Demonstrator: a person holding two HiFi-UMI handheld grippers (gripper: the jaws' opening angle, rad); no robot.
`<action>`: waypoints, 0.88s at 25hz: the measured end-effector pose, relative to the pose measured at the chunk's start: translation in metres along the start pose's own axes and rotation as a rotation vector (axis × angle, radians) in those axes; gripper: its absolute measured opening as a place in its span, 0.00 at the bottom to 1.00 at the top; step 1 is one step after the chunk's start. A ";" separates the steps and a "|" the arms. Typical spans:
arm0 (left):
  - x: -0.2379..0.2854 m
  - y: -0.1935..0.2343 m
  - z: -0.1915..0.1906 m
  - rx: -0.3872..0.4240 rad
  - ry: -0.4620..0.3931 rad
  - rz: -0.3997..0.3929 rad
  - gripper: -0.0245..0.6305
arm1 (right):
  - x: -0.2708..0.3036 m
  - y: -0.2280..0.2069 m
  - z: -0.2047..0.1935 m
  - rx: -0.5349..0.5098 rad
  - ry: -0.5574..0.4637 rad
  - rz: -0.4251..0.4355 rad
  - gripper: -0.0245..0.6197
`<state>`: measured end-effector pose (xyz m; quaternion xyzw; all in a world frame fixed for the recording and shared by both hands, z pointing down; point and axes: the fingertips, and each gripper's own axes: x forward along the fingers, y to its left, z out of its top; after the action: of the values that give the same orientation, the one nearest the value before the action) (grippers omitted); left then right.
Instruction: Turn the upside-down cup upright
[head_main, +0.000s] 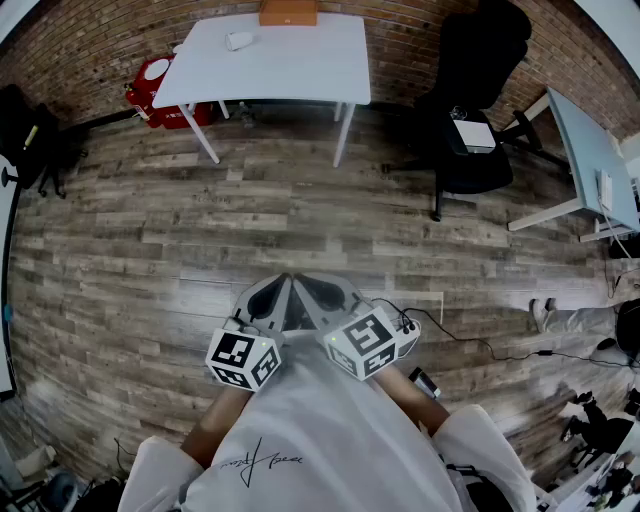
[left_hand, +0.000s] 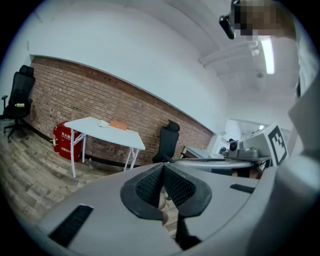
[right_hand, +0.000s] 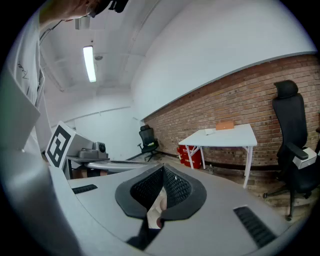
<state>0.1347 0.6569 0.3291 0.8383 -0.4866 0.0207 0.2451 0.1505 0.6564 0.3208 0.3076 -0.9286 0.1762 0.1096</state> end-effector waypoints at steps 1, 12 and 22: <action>0.000 -0.001 0.000 0.000 0.001 0.003 0.05 | -0.001 0.000 0.000 0.003 0.001 0.003 0.07; 0.003 0.013 -0.001 -0.019 0.026 0.029 0.05 | 0.013 -0.003 -0.004 0.066 0.017 0.035 0.07; 0.017 0.036 0.014 -0.001 0.028 0.014 0.05 | 0.042 -0.019 0.004 0.089 0.029 0.009 0.07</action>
<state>0.1112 0.6228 0.3352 0.8343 -0.4890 0.0342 0.2522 0.1284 0.6183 0.3352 0.3053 -0.9196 0.2224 0.1083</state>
